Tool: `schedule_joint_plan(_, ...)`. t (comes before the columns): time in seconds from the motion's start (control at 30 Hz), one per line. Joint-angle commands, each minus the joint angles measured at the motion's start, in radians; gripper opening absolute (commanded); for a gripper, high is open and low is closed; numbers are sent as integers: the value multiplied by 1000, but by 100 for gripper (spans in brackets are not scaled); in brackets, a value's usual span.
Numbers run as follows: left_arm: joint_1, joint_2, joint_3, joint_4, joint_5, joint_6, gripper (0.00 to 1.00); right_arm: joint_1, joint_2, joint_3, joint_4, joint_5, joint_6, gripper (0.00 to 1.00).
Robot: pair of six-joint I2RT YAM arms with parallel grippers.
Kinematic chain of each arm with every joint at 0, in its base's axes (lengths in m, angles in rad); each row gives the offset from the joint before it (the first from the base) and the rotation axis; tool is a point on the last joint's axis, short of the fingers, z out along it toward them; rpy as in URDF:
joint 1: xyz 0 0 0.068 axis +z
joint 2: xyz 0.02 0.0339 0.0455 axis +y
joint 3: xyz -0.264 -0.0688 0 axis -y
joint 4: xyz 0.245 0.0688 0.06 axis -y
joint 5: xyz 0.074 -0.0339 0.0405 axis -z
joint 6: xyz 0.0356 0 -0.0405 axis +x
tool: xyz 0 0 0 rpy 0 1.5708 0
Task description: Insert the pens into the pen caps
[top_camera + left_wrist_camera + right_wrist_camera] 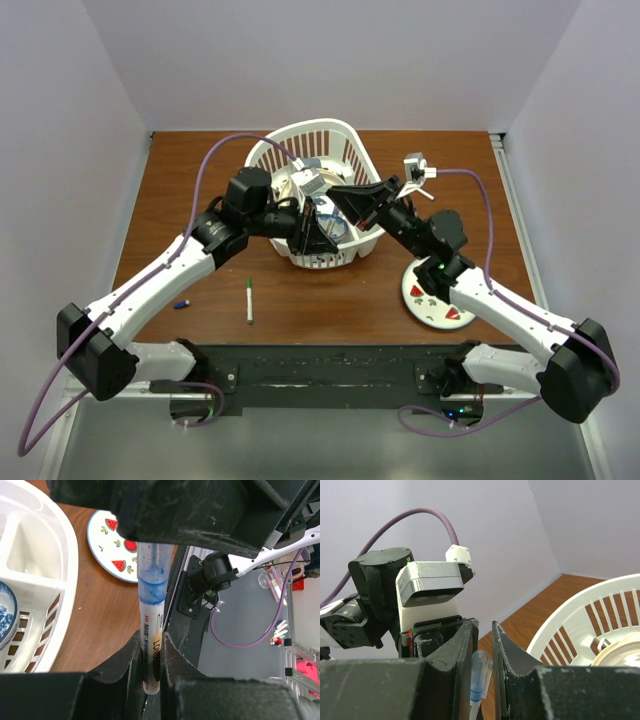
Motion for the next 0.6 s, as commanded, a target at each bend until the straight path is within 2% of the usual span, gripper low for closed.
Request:
schedule_joint_plan(0.0, 69, 2, 199, 359, -179, 3, 0, 141, 47, -109, -218, -334, 88, 0)
schedule_joint_plan(0.17, 72, 10, 213, 363, -194, 26, 0, 173, 58, -120, -208, -320, 105, 0)
schedule_joint_plan(0.3, 73, 27, 295, 297, -207, 63, 0, 205, 79, -123, -211, -321, 119, 0)
schedule_joint_plan(0.57, 106, 27, 299, 297, -233, 85, 0, 262, 76, -120, -264, -292, 94, 0)
